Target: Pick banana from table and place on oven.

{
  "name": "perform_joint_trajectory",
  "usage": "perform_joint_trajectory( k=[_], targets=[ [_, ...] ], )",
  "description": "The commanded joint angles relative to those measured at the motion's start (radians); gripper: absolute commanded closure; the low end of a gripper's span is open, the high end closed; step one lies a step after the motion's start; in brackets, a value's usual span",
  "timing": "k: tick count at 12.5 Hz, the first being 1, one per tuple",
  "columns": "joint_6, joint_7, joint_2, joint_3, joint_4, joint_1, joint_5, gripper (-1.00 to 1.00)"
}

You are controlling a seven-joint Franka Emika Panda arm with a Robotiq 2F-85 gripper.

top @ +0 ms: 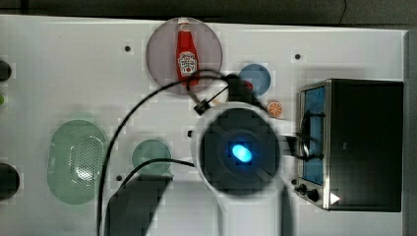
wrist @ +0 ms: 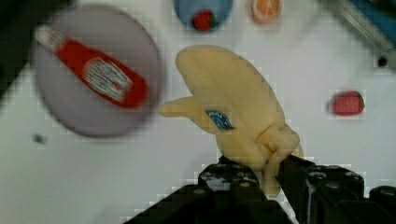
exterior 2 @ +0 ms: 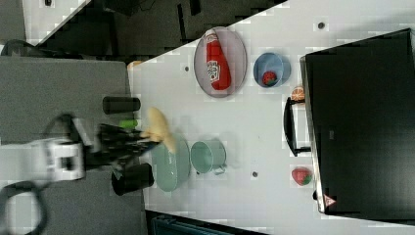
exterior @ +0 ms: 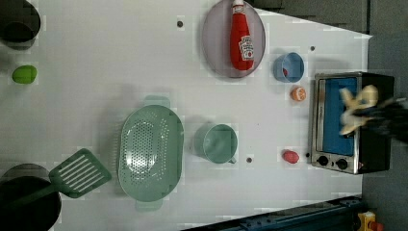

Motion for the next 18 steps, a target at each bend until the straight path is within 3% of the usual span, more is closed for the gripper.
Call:
perform_joint_trajectory(
  k=[1,8,11,14,15,18],
  targets=[
    [-0.094,-0.048,0.071,-0.112,0.104,-0.025,-0.013,0.58],
    [-0.032,-0.607,0.329,-0.446,0.273,-0.041,-0.020,0.58],
    [0.097,-0.826,0.434,-0.561,0.281,-0.045,-0.020,0.58],
    [0.125,-0.904,0.516,-0.615,0.277,-0.055,-0.004,0.58],
    [0.126,-0.905,0.530,-0.617,0.273,-0.059,0.012,0.49],
    [0.130,-0.905,0.542,-0.617,0.271,-0.066,0.028,-0.15]
  ],
)
